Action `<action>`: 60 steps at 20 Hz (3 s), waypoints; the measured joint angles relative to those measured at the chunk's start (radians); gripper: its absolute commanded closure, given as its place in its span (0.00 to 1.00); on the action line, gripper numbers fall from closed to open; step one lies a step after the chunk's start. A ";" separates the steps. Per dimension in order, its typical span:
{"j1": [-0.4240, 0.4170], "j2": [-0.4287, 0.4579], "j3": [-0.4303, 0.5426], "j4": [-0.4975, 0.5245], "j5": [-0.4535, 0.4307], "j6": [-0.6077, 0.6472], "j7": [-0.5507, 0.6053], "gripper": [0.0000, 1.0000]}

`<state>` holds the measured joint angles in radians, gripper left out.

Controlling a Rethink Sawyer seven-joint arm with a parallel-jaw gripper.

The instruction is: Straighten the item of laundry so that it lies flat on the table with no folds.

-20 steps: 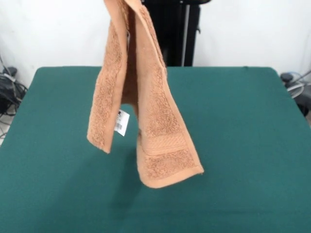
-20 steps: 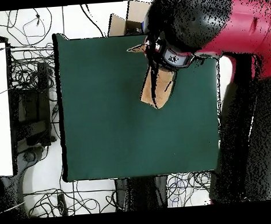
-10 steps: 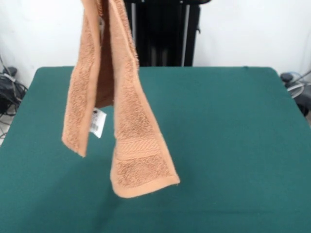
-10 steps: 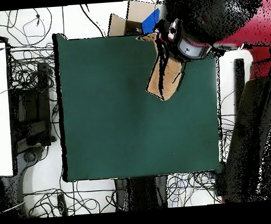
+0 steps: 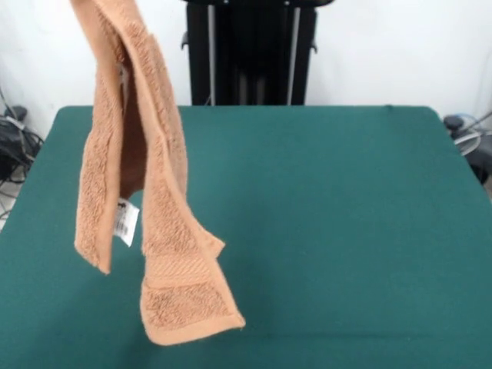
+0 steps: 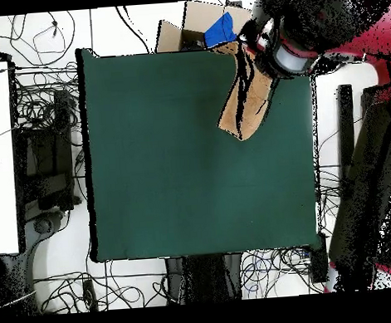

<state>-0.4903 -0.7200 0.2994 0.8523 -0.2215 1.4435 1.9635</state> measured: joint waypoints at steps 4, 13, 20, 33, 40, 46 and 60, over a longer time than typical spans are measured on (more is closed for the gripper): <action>-0.006 0.035 0.000 -0.024 0.000 0.000 0.000 1.00; -0.008 0.079 0.000 -0.037 0.000 0.000 0.000 1.00; -0.010 0.077 0.000 -0.037 0.000 0.000 0.000 1.00; -0.037 0.065 0.001 -0.037 -0.001 0.000 -0.003 1.00; -0.053 0.070 0.001 -0.037 -0.008 -0.001 -0.067 1.00; -0.070 0.080 0.001 -0.037 -0.012 -0.030 -0.168 1.00; -0.076 0.109 0.001 -0.027 -0.013 -0.099 -0.249 1.00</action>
<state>-0.5661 -0.6113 0.3009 0.8254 -0.2345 1.3449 1.7148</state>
